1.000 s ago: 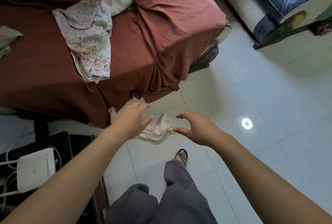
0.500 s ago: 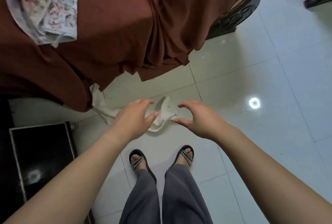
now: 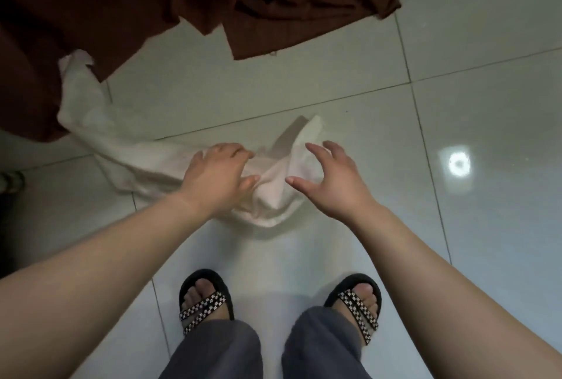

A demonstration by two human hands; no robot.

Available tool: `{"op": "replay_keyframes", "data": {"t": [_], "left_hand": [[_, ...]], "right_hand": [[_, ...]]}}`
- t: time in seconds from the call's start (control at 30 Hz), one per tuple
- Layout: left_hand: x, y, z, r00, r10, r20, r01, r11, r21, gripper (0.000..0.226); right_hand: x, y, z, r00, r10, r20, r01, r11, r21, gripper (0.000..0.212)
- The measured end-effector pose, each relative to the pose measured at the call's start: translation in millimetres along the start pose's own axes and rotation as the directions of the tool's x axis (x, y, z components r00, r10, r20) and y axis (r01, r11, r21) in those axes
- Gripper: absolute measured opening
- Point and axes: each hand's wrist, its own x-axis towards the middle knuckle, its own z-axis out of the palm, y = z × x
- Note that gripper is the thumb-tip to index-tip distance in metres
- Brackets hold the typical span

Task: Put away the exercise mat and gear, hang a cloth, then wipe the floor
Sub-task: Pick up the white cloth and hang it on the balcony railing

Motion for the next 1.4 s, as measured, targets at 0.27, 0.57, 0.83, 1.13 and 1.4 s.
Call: {"op": "replay_keyframes", "data": {"t": [0.27, 0.57, 0.83, 1.13, 1.4], "left_hand": [[16, -30, 44, 0.995, -0.093, -0.029, 0.086, 0.978, -0.188, 0.051], [-77, 3, -72, 1.0, -0.012, -0.002, 0.011, 0.965, -0.263, 0.064], [-162, 80, -291, 0.989, 0.045, -0.142, -0.088, 0.945, -0.316, 0.047], [-299, 168, -518, 0.955, 0.177, -0.237, -0.26, 0.882, -0.392, 0.04], [-366, 237, -612, 0.916, 0.185, -0.355, -0.329, 0.855, -0.401, 0.035]], "right_hand": [[32, 14, 65, 0.998, -0.047, -0.039, 0.046, 0.999, -0.026, 0.068], [-48, -53, -31, 0.969, -0.182, -0.166, 0.211, 0.962, 0.174, 0.047], [-191, -164, -215, 0.945, -0.211, -0.25, 0.25, 0.959, 0.134, 0.047], [-351, -261, -406, 0.876, -0.238, -0.419, 0.315, 0.941, 0.124, 0.039], [-460, -260, -509, 0.799, -0.273, -0.536, 0.337, 0.941, 0.022, 0.033]]}}
